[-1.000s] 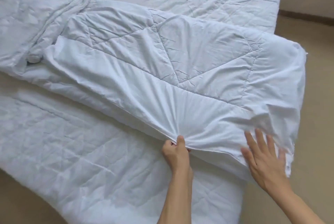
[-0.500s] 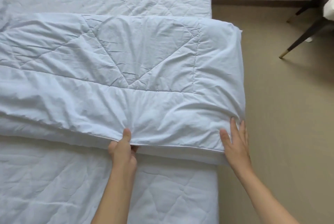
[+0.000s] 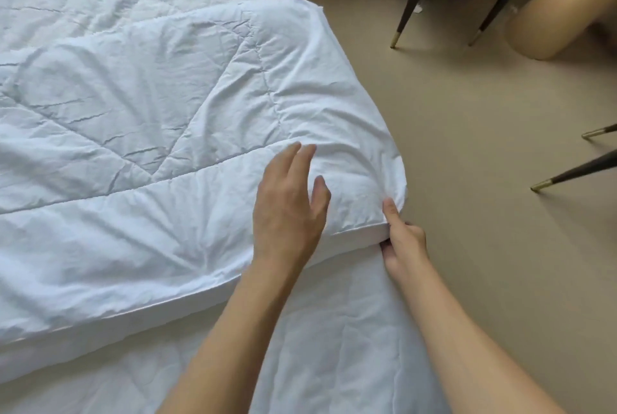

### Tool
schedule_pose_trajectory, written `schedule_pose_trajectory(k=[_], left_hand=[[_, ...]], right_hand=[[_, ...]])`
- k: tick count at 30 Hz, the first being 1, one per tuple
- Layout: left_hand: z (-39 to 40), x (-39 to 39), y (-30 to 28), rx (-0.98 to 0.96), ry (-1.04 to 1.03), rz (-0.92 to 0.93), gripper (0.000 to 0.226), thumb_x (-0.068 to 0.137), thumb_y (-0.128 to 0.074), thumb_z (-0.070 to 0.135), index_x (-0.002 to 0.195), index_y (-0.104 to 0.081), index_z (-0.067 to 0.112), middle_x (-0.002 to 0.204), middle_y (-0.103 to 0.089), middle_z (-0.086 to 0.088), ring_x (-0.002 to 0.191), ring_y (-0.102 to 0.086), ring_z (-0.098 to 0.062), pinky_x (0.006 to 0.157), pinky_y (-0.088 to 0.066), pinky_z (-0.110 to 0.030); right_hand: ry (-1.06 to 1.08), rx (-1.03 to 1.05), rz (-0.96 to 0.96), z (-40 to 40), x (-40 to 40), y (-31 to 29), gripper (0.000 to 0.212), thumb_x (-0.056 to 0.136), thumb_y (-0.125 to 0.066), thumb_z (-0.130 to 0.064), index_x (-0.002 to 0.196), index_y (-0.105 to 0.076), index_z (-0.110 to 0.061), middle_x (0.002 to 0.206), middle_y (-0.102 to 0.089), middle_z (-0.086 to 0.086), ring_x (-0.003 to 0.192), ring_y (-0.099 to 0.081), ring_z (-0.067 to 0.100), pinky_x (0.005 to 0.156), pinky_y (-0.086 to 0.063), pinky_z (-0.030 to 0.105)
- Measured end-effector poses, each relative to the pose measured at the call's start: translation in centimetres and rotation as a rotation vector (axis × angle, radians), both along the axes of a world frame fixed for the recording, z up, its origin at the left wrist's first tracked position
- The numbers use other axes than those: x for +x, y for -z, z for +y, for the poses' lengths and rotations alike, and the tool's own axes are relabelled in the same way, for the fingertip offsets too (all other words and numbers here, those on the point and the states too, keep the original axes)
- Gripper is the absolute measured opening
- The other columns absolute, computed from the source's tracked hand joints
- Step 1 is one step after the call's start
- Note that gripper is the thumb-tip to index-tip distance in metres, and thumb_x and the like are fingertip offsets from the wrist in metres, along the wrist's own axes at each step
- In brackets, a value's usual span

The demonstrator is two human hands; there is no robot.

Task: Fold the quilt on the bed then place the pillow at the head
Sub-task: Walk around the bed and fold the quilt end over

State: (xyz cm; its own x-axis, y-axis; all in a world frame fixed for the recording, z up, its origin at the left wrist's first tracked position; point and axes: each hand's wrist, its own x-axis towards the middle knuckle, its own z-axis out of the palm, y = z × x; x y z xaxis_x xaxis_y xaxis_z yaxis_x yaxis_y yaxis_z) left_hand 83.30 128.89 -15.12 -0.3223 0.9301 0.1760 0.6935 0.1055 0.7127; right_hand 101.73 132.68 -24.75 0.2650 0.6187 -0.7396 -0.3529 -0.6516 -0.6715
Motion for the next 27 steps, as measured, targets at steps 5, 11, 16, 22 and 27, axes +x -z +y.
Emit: schedule_pose_trajectory(k=[5, 11, 16, 22, 27], left_hand=[[1.5, 0.8, 6.9, -0.345, 0.261, 0.397, 0.069, 0.098, -0.031, 0.063, 0.160, -0.023, 0.033, 0.170, -0.015, -0.004, 0.157, -0.011, -0.032, 0.123, -0.013, -0.060], [-1.0, 1.4, 8.8, -0.349, 0.270, 0.428, 0.069, 0.098, -0.019, 0.068, 0.161, -0.011, 0.041, 0.172, -0.008, -0.002, 0.158, -0.005, -0.031, 0.123, -0.005, -0.057], [-0.6, 1.7, 8.2, -0.387, 0.272, 0.411, 0.063, 0.099, -0.018, 0.066, 0.156, 0.006, 0.054, 0.172, 0.001, -0.003, 0.157, 0.002, -0.037, 0.117, -0.003, -0.072], [1.5, 4.6, 7.1, -0.334, 0.439, 0.408, 0.051, 0.103, -0.015, 0.061, 0.153, -0.005, 0.060, 0.172, 0.001, 0.005, 0.156, 0.005, -0.041, 0.111, -0.002, -0.077], [0.9, 5.1, 7.1, -0.318, 0.540, 0.322, 0.050, 0.105, -0.014, 0.054, 0.150, -0.035, 0.051, 0.169, -0.018, 0.011, 0.158, -0.006, -0.023, 0.119, 0.002, -0.062]], right_hand=[[0.184, 0.038, 0.153, -1.2, -1.0, -2.2, 0.026, 0.088, -0.079, -0.015, 0.106, -0.071, 0.002, 0.099, -0.078, 0.016, 0.082, -0.077, 0.026, 0.072, -0.064, 0.040], [0.229, 0.049, 0.245, -1.1, -1.9, -2.6, 0.030, 0.086, -0.080, -0.023, 0.110, -0.071, -0.009, 0.110, -0.077, 0.013, 0.096, -0.076, 0.025, 0.082, -0.062, 0.042], [0.118, 0.085, 0.375, -0.3, -4.2, -2.6, 0.100, 0.046, -0.101, -0.050, 0.129, -0.067, -0.006, 0.124, -0.072, 0.017, 0.111, -0.071, 0.040, 0.100, -0.054, 0.058], [0.052, 0.129, 0.412, -0.9, -4.0, -2.1, 0.083, 0.058, -0.094, -0.048, 0.126, -0.069, -0.008, 0.124, -0.073, 0.014, 0.111, -0.071, 0.038, 0.105, -0.051, 0.053], [0.156, 0.026, 0.338, 1.3, -3.0, -1.5, 0.104, 0.037, -0.101, -0.051, 0.124, -0.069, -0.004, 0.118, -0.075, 0.016, 0.103, -0.075, 0.036, 0.099, -0.056, 0.053]])
